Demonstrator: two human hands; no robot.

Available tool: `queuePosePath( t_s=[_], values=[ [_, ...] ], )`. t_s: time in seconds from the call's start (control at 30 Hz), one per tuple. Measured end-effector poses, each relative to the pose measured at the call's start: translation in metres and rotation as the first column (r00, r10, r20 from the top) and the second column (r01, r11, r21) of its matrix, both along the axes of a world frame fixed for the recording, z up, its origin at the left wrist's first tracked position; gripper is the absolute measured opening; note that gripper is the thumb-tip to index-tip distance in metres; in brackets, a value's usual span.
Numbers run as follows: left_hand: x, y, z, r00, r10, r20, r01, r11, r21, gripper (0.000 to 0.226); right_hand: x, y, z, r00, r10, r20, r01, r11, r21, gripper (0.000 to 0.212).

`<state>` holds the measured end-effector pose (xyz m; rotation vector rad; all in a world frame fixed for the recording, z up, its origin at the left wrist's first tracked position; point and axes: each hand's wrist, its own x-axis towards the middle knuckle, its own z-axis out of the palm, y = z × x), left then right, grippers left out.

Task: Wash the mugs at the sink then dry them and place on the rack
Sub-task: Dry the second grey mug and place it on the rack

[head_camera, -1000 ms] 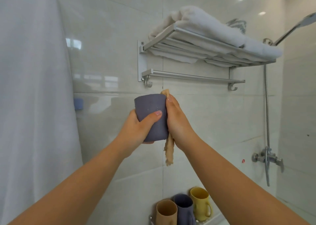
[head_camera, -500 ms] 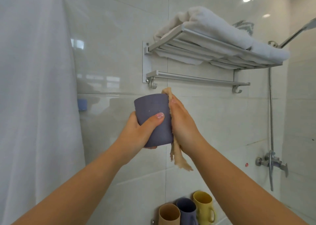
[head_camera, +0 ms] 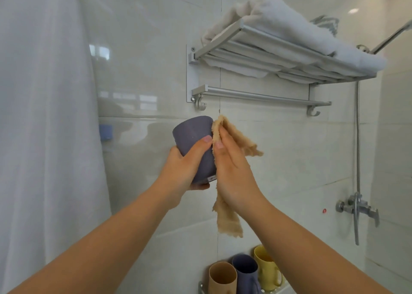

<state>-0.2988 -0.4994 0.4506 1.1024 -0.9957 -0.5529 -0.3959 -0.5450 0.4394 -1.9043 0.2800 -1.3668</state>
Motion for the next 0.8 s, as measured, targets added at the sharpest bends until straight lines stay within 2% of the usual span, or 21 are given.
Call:
queuePosePath(
  t_s=[0.07,0.13,0.2,0.3,0.43,0.6,0.67,0.73,0.8],
  values=[
    [0.002,0.003,0.0,0.997,-0.028,0.077,0.03,0.999,-0.023,0.04,-0.003,-0.007,0.01,1.0,0.014,-0.01,-0.014,0.999,0.038,0.035],
    [0.001,0.006,0.0,0.99,-0.04,0.138,0.046,0.998,-0.042,0.019,-0.008,-0.012,0.02,0.998,0.059,0.022,-0.062,0.976,0.209,0.034],
    [-0.002,0.007,0.001,0.977,-0.044,0.207,0.059,0.996,-0.066,0.015,-0.013,-0.012,0.022,0.984,0.15,0.095,-0.176,0.891,0.419,0.035],
    [-0.002,0.003,0.0,0.987,0.018,0.16,-0.006,0.997,-0.073,0.022,-0.009,-0.012,0.011,0.972,0.191,0.138,-0.235,0.825,0.513,0.037],
    [0.001,-0.006,-0.004,0.993,0.104,0.046,-0.102,0.993,-0.059,0.04,0.001,-0.009,-0.001,0.996,0.084,0.033,-0.09,0.888,0.452,0.036],
    [0.004,-0.008,-0.005,0.991,0.129,0.045,-0.128,0.991,-0.032,0.073,0.007,0.002,-0.004,0.998,-0.011,-0.055,0.018,0.992,0.122,0.042],
    [0.006,-0.005,-0.004,0.989,0.125,0.076,-0.125,0.992,-0.003,0.07,0.006,0.003,0.0,0.997,-0.017,-0.072,0.022,0.998,0.061,0.046],
    [0.006,-0.002,-0.005,0.987,0.1,0.128,-0.104,0.994,0.024,0.055,0.004,-0.007,0.008,0.998,-0.032,-0.05,0.035,0.998,0.047,0.047],
    [0.005,-0.001,-0.007,0.982,0.086,0.167,-0.095,0.995,0.041,0.046,0.006,-0.016,0.013,1.0,-0.002,-0.02,0.005,0.991,0.136,0.046]
  ],
)
